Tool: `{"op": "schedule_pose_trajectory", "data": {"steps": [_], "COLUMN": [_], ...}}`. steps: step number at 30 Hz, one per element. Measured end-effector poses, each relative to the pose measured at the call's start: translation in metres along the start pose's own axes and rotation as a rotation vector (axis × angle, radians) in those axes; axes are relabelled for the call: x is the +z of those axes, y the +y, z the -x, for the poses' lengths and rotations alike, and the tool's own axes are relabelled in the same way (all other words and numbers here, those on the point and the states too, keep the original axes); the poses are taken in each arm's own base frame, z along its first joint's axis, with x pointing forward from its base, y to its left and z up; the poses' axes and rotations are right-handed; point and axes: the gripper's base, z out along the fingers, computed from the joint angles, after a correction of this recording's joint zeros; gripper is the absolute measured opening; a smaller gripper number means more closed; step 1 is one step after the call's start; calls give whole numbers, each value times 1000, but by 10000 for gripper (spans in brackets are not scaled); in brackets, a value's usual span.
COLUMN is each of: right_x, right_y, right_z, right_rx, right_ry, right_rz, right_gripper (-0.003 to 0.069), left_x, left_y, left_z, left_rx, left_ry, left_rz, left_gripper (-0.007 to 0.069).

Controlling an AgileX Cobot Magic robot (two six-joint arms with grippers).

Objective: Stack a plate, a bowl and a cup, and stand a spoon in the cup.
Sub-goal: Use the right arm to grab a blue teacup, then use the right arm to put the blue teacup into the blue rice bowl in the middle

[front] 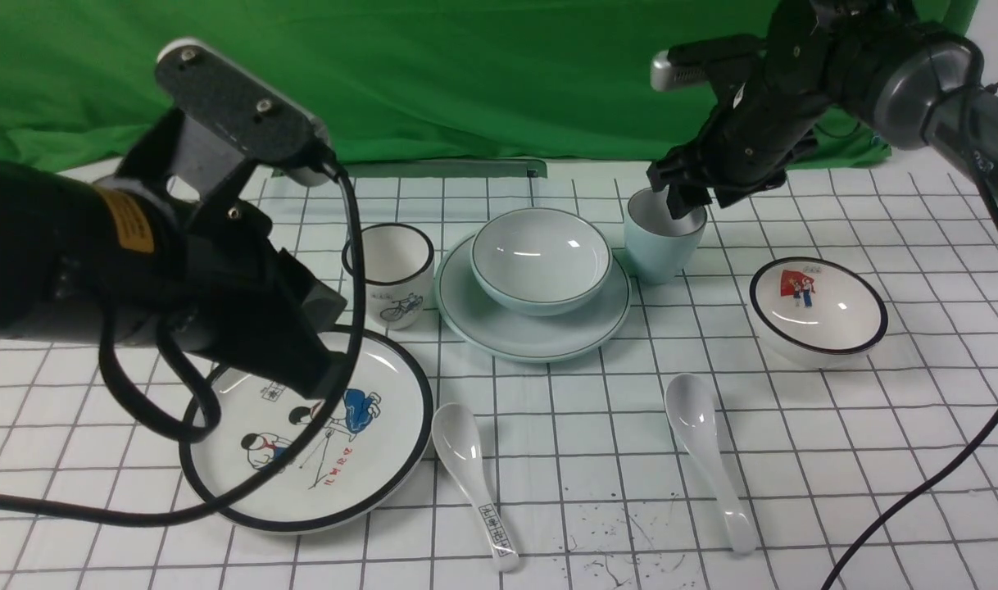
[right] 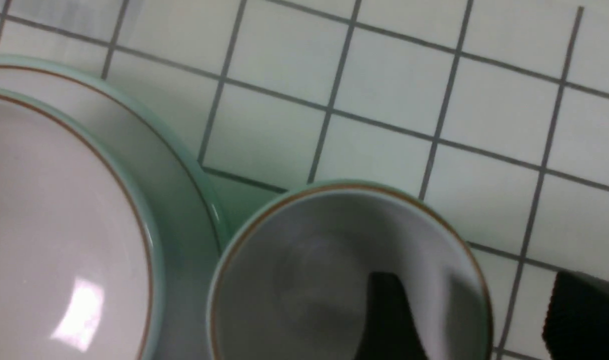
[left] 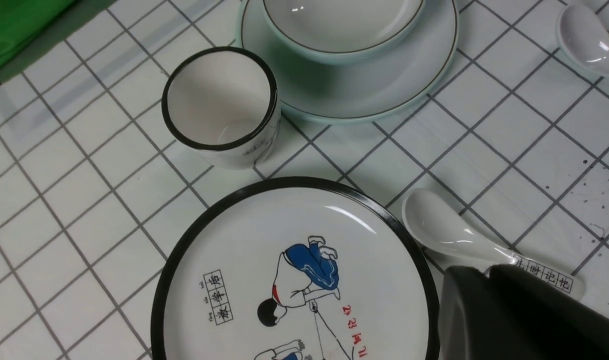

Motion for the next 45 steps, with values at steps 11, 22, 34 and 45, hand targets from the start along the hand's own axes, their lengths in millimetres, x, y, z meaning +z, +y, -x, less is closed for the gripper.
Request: {"op": "schedule_pose_trajectory", "data": {"steps": [11,22,34,45], "right_x": [8,-95,-55,-10], "right_y": [7,25,107,102], "right_z": [-2,36,25,17], "right_rx": [-29,-72,-222,-195], "right_ry": [32,-124,-34,16], "right_rz": [10,91,218,136], "right_gripper": [88,88,88,88], "left_x": [0,0,0,0], "left_y": [0,0,0,1], "left_z": [1,0,0,0], "left_rx": [0,0,1,16], "left_ry": [-7,-3,-1,4], "left_rz": [2,1,1,12], "left_gripper": [-9,-9,-9,-9]}}
